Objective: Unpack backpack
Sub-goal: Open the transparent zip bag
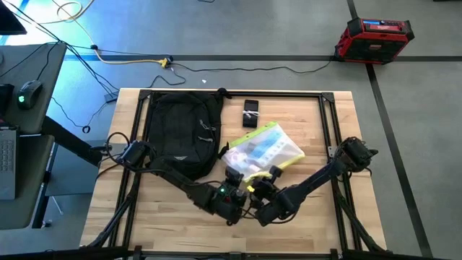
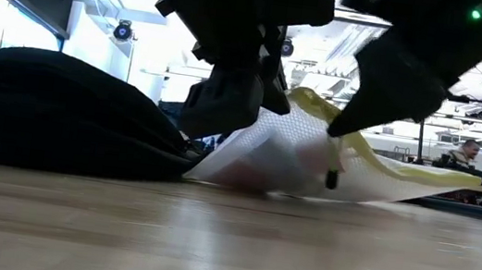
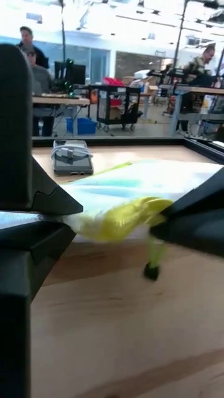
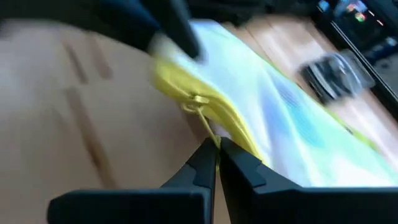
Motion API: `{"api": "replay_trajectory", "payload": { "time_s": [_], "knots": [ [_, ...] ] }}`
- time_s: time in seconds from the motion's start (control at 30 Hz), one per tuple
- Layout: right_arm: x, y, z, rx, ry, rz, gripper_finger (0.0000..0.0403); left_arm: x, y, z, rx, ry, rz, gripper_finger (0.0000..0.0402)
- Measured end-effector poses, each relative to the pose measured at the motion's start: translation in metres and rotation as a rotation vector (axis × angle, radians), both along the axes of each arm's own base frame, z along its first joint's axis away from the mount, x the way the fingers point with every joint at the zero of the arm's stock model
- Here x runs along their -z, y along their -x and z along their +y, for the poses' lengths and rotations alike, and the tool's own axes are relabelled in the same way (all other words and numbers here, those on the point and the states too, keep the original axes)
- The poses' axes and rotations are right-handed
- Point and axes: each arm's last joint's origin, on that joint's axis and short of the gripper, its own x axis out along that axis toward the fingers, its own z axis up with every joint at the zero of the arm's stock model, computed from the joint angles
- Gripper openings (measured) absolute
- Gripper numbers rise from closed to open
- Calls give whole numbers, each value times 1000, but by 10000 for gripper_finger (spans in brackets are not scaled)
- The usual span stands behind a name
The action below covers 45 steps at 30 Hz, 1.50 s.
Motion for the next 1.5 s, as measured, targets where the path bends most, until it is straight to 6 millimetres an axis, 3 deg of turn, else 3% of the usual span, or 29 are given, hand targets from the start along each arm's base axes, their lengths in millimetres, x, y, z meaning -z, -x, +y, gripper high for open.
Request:
{"api": "replay_trajectory", "payload": {
  "time_s": [0.47, 1.1, 1.33, 1.5],
  "knots": [
    [-3, 39, 2, 138, 76, 98, 0, 1, 7, -3, -7, -73, 37, 0],
    [-2, 44, 4, 150, 66, 124, 0, 2, 10, -2, -25, -94, 44, 0],
    [0, 43, 16, 61, 40, 120, 0, 7, 23, 14, -122, -139, 104, 0],
    [0, 44, 16, 49, 53, 140, 0, 10, 24, 27, -177, -47, 152, 0]
  ]
}}
